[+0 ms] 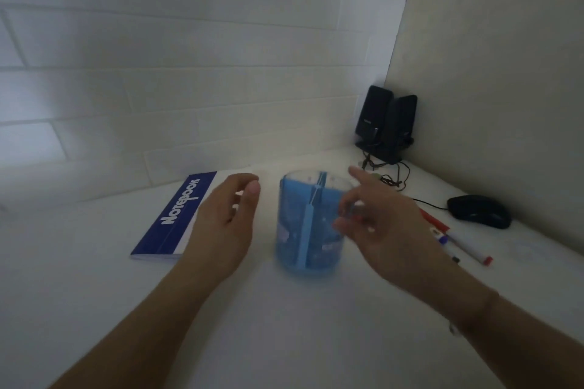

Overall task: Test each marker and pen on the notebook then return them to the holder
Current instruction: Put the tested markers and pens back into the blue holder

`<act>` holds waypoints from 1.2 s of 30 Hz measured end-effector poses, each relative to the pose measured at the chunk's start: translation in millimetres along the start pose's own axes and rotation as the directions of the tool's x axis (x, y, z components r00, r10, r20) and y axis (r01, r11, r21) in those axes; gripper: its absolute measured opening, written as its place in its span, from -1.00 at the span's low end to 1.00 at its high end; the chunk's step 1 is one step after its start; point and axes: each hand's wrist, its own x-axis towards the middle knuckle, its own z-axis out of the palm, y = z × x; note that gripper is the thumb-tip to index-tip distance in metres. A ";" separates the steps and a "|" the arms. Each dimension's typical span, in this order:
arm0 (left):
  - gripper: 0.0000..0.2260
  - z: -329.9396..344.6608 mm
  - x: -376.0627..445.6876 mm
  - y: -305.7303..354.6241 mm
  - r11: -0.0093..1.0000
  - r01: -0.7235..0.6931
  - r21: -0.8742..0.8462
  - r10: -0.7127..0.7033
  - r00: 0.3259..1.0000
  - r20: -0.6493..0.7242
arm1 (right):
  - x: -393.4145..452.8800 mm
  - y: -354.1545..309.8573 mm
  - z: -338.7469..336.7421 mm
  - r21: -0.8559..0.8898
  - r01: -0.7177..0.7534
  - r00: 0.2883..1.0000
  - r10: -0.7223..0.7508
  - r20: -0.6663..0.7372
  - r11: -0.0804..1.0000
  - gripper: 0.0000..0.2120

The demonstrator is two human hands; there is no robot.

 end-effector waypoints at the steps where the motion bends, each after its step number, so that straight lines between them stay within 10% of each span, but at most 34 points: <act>1: -0.46 2.7 -0.7 -1.0 0.999 -0.022 -0.044 0.022 1.000 0.013 | -14.4 -2.9 0.9 -0.023 0.040 0.999 -0.039 0.012 0.999 -0.83; 4: -0.45 9.9 -5.1 -4.3 0.993 -0.083 -0.087 0.092 0.990 0.108 | -38.7 -3.6 4.5 0.036 0.104 0.995 -0.104 0.004 0.994 -0.90; 8: -0.54 13.4 -10.5 -2.7 0.986 -0.097 -0.137 0.121 0.976 0.180 | -40.3 6.0 -7.4 0.163 0.052 0.997 -0.060 0.042 0.985 -0.49; 14: -0.58 15.4 -10.4 0.3 0.983 -0.087 -0.161 0.121 0.969 0.217 | -20.6 40.4 -11.3 -0.533 -0.130 0.980 0.190 0.059 0.836 -0.68; 22: -0.58 13.7 -13.0 3.7 0.967 -0.007 -0.255 0.078 0.960 0.269 | -21.4 36.1 9.2 -0.661 -0.056 0.962 0.217 0.164 0.748 -0.63; 27: -0.61 11.8 -15.9 11.7 0.977 -0.044 -0.207 0.110 0.941 0.319 | -25.2 30.9 -18.9 -0.070 -0.259 0.966 0.258 -0.030 0.963 -0.50; 31: -0.59 16.0 -22.6 19.4 0.986 -0.106 -0.126 0.145 0.922 0.359 | -35.5 9.6 -47.3 0.544 0.077 0.901 0.176 -0.397 0.835 -0.39; 36: -0.63 19.1 -26.0 22.1 0.983 -0.117 -0.143 0.161 0.922 0.352 | -44.1 -6.5 -32.3 0.449 0.268 0.909 -0.068 -0.412 0.852 -0.41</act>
